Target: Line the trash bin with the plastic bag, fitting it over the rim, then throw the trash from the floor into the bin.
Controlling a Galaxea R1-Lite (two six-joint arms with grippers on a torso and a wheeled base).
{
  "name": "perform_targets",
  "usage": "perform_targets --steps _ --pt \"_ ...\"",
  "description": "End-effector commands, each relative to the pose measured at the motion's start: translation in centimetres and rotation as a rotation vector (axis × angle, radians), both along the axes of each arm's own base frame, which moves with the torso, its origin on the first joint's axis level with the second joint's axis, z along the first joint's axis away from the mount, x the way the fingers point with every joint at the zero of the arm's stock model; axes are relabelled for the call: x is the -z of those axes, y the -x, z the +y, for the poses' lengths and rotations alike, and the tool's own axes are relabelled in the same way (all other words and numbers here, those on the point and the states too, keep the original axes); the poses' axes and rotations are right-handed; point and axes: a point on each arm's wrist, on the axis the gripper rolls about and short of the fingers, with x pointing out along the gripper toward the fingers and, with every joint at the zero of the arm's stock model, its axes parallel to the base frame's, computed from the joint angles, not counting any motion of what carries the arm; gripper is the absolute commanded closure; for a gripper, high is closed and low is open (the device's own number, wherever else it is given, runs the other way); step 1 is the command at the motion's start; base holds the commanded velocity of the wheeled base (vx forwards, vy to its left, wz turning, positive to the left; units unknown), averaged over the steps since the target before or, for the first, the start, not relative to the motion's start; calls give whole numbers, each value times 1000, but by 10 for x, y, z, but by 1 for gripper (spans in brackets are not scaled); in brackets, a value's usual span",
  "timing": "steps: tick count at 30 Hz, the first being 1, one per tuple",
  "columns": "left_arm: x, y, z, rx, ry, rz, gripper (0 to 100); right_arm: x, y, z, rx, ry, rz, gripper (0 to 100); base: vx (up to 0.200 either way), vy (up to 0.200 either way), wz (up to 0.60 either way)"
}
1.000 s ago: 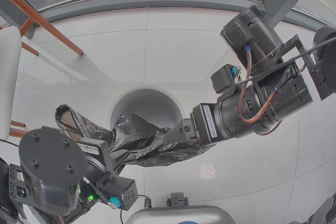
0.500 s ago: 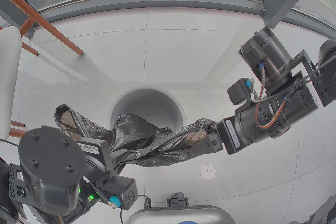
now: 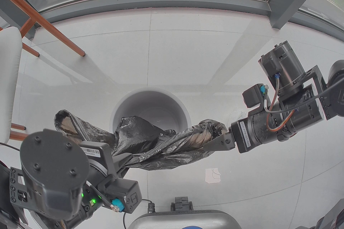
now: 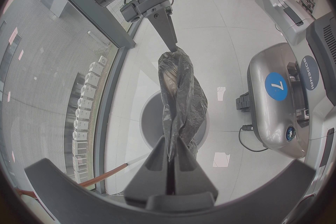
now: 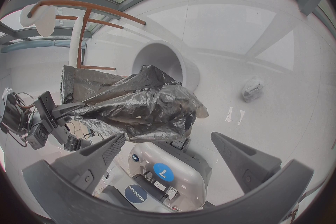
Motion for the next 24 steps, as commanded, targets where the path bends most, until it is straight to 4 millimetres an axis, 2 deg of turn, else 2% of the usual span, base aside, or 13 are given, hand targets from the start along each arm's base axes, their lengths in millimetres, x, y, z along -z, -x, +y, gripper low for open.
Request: perform_targets --steps 1,4,12,19,24 --pt "1 0 -1 0 -2 1 100 8 -4 -1 5 10 21 0 0 0 0" --pt "1 0 -1 0 -2 1 100 10 -6 -1 3 12 29 0 0 0 0" --pt "0 0 -1 0 -2 0 100 27 -30 13 9 -7 -3 0 0 0 0" --pt "-1 -1 -1 0 -1 -1 100 37 -31 18 -6 12 16 0 0 0 0" --pt "-2 -1 -2 0 6 -4 100 44 -38 22 3 2 6 0 0 0 0"
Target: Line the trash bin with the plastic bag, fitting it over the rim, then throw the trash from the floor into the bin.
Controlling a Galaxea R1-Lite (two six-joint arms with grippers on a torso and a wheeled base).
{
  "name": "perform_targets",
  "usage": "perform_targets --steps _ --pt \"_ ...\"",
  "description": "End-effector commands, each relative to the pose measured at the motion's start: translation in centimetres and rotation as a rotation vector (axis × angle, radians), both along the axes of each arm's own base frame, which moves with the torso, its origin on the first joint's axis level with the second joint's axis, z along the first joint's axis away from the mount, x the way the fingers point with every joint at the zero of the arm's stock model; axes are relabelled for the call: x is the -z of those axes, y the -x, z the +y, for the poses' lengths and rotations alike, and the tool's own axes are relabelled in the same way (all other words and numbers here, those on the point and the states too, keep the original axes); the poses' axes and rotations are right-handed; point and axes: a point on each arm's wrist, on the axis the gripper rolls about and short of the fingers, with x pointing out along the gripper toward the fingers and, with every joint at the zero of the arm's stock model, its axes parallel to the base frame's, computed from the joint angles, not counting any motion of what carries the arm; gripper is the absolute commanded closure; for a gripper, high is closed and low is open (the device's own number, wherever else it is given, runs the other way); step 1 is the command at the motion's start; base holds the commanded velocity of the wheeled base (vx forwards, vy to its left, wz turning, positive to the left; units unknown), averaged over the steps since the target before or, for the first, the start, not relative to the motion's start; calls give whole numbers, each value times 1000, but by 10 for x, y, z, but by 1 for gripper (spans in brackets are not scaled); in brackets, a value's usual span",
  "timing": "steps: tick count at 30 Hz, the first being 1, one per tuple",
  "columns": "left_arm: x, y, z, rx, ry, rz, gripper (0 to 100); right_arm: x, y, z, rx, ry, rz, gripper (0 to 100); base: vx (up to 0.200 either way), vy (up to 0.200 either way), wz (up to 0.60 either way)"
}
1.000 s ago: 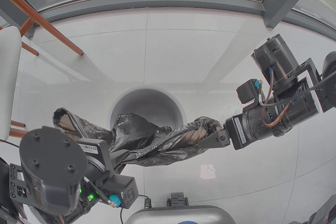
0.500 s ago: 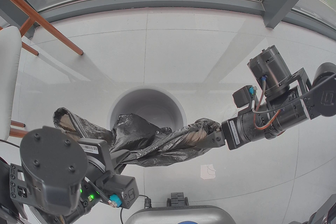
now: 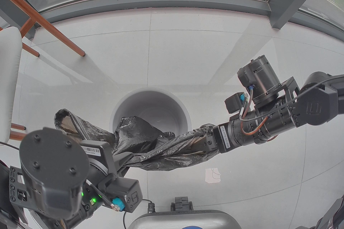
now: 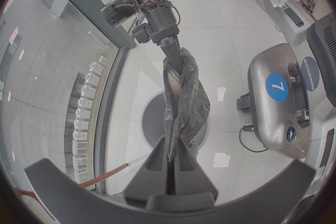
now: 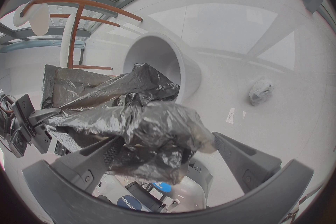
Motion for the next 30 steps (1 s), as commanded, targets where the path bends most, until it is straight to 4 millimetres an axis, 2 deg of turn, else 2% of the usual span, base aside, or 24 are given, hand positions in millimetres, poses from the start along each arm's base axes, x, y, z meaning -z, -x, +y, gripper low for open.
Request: perform_targets --steps 1,3,4,7,16,21,25,28,30 --pt "-1 -1 -1 0 2 -1 100 11 -9 4 10 -4 -3 0 0 0 0" --pt "0 0 -1 2 -1 0 100 14 -11 4 8 -15 -22 0 0 0 0" --pt "0 0 -1 3 -1 0 100 15 -11 4 7 -18 -27 100 0 0 0" --pt "-1 0 -1 2 1 -1 100 14 -6 6 -5 -27 -34 100 0 0 0" --pt "-3 -1 0 -8 17 -7 100 -10 9 12 -40 -81 -99 100 0 0 0" --pt "-4 -2 1 -48 48 -17 100 -20 7 14 -36 -112 -141 100 0 0 0" --pt "-2 -3 2 -125 80 -31 100 -36 2 18 -33 -144 -182 100 0 0 0" --pt "0 -3 3 -134 74 -31 100 -37 2 18 -34 -144 -183 100 0 0 0" --pt "5 -2 5 -137 58 -24 100 -30 0 19 -30 -126 -170 100 0 0 0"
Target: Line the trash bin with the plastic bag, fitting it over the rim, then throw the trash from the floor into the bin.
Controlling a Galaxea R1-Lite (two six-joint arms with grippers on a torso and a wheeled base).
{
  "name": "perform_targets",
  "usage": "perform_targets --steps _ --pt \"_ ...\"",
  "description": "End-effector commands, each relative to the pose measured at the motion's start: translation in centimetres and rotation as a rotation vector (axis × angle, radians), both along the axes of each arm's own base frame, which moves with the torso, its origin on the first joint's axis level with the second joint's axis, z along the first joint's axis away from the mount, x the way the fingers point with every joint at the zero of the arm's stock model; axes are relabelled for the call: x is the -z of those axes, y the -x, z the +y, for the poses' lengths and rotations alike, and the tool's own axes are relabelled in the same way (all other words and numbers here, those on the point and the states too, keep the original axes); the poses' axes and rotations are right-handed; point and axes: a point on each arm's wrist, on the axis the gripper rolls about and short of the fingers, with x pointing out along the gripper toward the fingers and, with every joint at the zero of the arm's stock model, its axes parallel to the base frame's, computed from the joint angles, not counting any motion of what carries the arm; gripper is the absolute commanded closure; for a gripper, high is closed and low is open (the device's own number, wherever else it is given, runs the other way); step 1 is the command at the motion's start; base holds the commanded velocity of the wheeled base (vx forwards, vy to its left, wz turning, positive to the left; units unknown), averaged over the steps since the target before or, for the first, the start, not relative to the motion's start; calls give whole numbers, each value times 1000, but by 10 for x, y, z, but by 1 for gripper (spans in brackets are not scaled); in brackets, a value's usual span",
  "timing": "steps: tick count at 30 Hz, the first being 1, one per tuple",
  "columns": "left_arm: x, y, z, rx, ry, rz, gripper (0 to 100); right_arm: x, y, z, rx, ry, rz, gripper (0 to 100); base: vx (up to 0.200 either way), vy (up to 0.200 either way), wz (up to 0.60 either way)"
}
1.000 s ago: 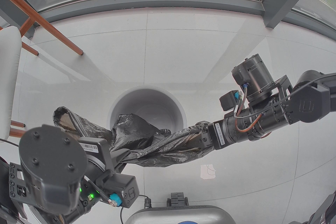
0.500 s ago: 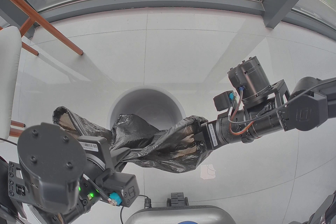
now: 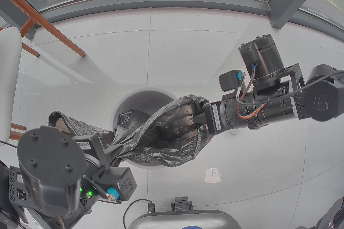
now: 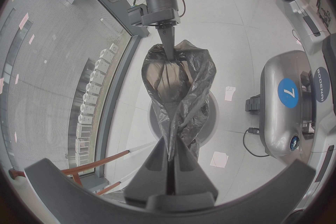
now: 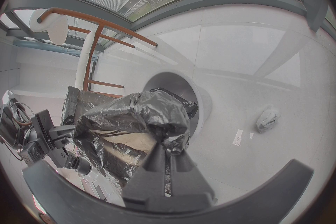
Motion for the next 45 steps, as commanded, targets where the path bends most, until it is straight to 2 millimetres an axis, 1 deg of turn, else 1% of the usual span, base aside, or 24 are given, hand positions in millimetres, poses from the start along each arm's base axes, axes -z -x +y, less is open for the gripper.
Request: perform_targets --steps 1,5,8,10,15,21,22,25,30,45 --pt "7 1 2 -5 -19 12 100 5 -3 1 9 15 5 100 0 0 0" --pt "17 3 6 -38 9 40 100 8 -6 3 29 33 -1 100 0 0 0" --pt "24 5 9 -68 61 61 100 12 -3 4 25 45 9 100 0 0 0" --pt "27 6 10 -70 60 65 100 16 0 5 14 55 14 100 0 0 0" --pt "28 6 11 -71 57 66 100 13 0 7 12 48 5 100 0 0 0" --pt "25 5 8 -67 66 60 100 10 3 2 -1 57 -16 100 0 0 0" --pt "25 5 8 -67 66 60 100 9 3 0 -1 59 -23 0 0 0 0" --pt "23 5 8 -66 70 57 100 7 4 -3 6 58 -23 0 0 0 0" --pt "21 5 7 -66 76 54 100 17 4 -9 31 93 -7 0 0 0 0" --pt "14 3 4 -53 74 36 100 33 -1 -5 28 127 24 0 0 0 0"
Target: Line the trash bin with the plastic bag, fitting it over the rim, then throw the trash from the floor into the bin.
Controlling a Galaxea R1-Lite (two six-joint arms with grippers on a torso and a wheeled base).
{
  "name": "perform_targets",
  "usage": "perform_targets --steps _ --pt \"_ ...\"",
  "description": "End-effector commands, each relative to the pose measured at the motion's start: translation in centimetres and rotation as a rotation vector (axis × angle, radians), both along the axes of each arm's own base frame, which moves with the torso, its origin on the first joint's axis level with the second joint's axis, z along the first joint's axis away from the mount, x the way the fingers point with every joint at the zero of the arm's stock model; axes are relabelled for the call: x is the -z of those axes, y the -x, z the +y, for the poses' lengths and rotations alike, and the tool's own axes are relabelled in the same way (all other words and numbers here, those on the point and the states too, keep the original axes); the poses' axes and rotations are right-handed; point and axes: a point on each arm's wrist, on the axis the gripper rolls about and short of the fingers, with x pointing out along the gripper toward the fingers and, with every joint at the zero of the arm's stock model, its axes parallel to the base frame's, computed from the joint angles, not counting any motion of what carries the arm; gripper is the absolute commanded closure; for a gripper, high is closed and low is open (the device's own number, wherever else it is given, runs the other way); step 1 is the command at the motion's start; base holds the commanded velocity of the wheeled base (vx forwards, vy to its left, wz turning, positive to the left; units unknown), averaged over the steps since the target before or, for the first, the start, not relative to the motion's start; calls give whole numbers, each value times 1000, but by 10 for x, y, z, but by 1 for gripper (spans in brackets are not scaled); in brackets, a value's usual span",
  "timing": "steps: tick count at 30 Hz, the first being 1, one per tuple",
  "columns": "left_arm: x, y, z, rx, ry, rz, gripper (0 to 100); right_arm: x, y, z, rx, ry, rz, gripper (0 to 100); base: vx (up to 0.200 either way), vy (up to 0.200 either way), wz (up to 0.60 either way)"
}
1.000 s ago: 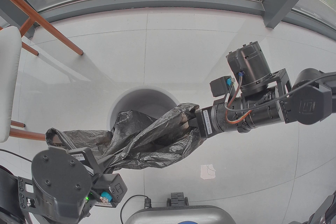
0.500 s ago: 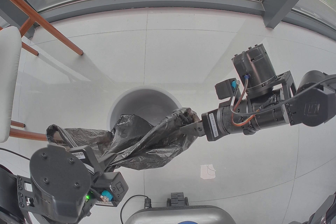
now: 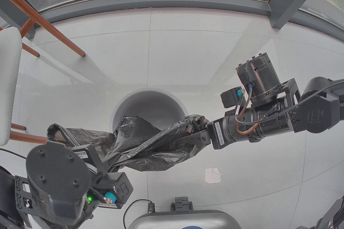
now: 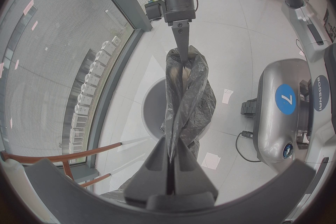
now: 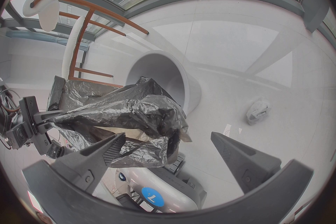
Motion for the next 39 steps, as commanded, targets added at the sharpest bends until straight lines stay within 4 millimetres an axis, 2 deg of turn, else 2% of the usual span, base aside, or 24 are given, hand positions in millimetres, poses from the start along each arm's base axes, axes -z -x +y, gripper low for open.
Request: perform_targets --steps 1,7,12,13,23,31,39 --pt "-1 -1 -1 1 4 -2 100 7 -4 4 -2 13 14 0 0 0 0" --pt "-3 -1 -2 3 7 -4 100 21 -17 16 -6 -3 -7 0 0 0 0" --pt "-3 0 -1 1 9 -6 100 28 -16 22 -15 -3 -5 0 0 0 0" --pt "-3 0 -1 1 9 -6 100 28 -16 21 -15 -2 -3 100 0 0 0" --pt "-3 0 -2 3 16 -4 100 22 -13 19 -15 -11 -16 100 0 0 0" --pt "-5 -1 -1 -4 26 -13 100 9 -8 18 -26 -35 -48 100 0 0 0" --pt "-2 -2 1 -12 11 -5 100 10 -8 22 -32 -37 -50 100 0 0 0"
